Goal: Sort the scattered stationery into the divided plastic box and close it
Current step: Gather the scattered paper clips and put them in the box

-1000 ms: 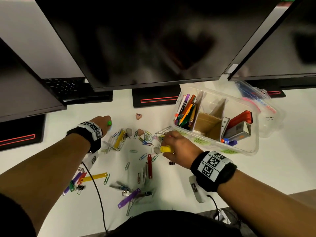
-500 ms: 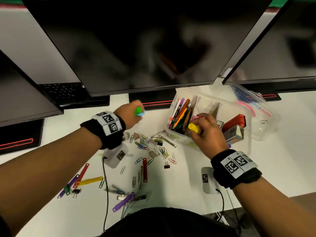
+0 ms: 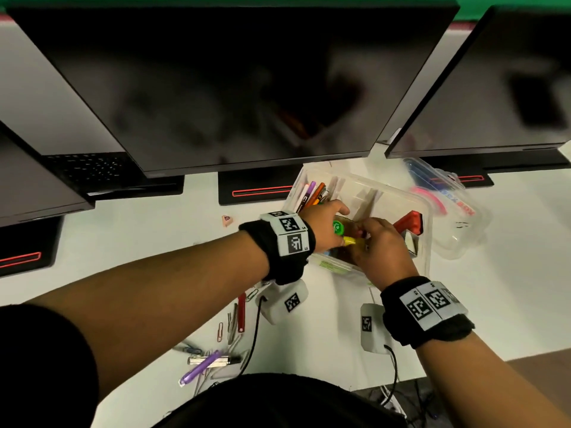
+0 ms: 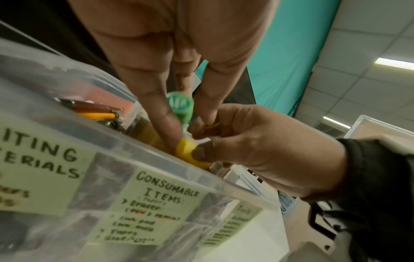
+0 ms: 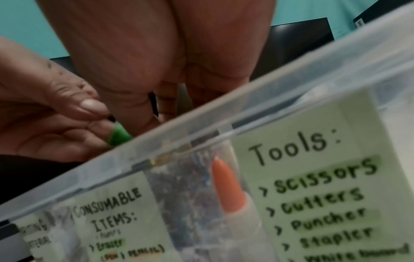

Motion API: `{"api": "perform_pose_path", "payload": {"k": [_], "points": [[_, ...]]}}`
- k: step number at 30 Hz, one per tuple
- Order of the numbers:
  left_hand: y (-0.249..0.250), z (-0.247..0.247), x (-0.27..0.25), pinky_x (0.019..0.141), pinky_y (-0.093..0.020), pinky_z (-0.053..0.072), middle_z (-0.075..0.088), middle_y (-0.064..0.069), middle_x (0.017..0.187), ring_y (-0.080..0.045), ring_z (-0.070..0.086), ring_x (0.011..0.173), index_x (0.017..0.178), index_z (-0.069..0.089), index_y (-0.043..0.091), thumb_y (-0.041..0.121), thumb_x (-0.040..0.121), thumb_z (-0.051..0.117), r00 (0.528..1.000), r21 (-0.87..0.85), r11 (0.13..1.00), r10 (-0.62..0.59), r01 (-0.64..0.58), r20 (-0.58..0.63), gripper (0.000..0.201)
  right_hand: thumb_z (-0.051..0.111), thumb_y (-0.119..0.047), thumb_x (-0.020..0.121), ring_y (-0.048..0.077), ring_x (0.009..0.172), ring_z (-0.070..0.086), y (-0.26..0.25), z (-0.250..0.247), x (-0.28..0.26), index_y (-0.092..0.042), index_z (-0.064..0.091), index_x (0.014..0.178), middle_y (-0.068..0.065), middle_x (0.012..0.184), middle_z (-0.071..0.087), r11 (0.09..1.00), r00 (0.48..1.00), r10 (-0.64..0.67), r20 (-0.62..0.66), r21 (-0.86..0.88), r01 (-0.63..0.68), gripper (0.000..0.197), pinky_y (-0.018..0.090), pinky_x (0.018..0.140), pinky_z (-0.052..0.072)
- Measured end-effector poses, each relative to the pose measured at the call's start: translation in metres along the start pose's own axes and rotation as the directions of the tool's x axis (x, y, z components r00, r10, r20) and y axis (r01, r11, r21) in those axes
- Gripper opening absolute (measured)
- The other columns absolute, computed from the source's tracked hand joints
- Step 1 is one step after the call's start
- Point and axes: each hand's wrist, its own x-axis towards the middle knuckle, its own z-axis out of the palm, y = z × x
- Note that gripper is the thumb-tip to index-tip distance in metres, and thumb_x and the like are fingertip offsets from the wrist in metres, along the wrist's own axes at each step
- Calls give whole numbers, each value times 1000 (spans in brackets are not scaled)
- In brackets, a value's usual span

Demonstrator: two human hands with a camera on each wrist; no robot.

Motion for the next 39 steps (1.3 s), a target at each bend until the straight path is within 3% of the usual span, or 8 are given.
{"api": "perform_pose_path", "payload": {"k": [6, 10, 12, 17, 25, 30, 34, 39], "points": [[-36, -24, -11, 65, -22, 56, 61, 2, 101, -14, 62, 80, 112, 61, 17, 1, 83, 61, 996, -298, 953, -69, 46, -65, 33, 64, -4, 77, 27, 88, 59, -15, 5, 1, -8, 66, 92, 12, 96, 63, 998, 999, -43, -16, 39, 43, 16, 30, 80, 46], [-78, -42, -27, 62, -16, 45, 60, 11, 81, -1, 54, 67, 99, 66, 18, 7, 83, 63, 981, -203, 976, -106, 72, -165, 20, 60, -5, 82, 13, 75, 55, -57, 22, -5, -9, 67, 88, 2, 86, 64, 966, 959, -254, 125, 88, 244, 10, 25, 71, 47], [-99, -43, -34, 63, -13, 42, 59, 14, 78, -1, 55, 68, 96, 66, 21, 9, 83, 63, 975, -147, 982, -140, 115, -172, 18, 57, -6, 84, 19, 78, 60, -77, 36, -10, -7, 67, 89, 6, 89, 67, 936, 907, -352, 229, 80, 343, 11, 30, 72, 50], [-143, -34, -53, 71, -13, 39, 68, 3, 103, -9, 58, 85, 102, 68, 20, 8, 86, 57, 973, 62, 973, -216, 221, -79, 23, 44, -16, 92, 29, 103, 58, -90, 94, -19, -9, 59, 111, 12, 113, 61, 922, 752, -254, 608, -81, 378, 25, 34, 86, 47], [-184, -9, -52, 101, -33, 43, 52, -5, 125, -24, 53, 117, 113, 63, 24, 9, 87, 56, 962, 300, 918, -273, 261, -2, 31, 46, -15, 94, 30, 107, 56, -72, 151, -15, -15, 56, 127, 13, 118, 54, 876, 673, -288, 682, -96, 472, 35, 35, 86, 50], [-198, -11, -38, 95, -32, 46, 54, -6, 119, -25, 55, 111, 108, 64, 17, 10, 88, 55, 955, 246, 923, -289, 296, -65, 23, 48, -10, 87, 33, 106, 56, -64, 154, -17, -16, 55, 125, 10, 121, 51, 896, 696, -275, 664, -84, 435, 39, 40, 82, 52], [-201, -15, -28, 91, -30, 43, 52, -7, 119, -24, 54, 108, 108, 60, 14, 23, 89, 57, 948, 178, 934, -288, 310, -137, 21, 51, -11, 84, 34, 102, 58, -70, 151, -12, -13, 52, 126, 13, 124, 51, 927, 796, -299, 526, -39, 374, 42, 38, 82, 53], [-204, -8, -27, 90, -32, 48, 55, -10, 119, -25, 57, 105, 115, 57, 13, 12, 89, 54, 964, 222, 939, -262, 264, -38, 27, 49, -11, 87, 30, 94, 58, -89, 155, -1, -7, 59, 114, 12, 115, 49, 980, 879, -177, 443, -1, 198, 29, 35, 88, 50]]}}
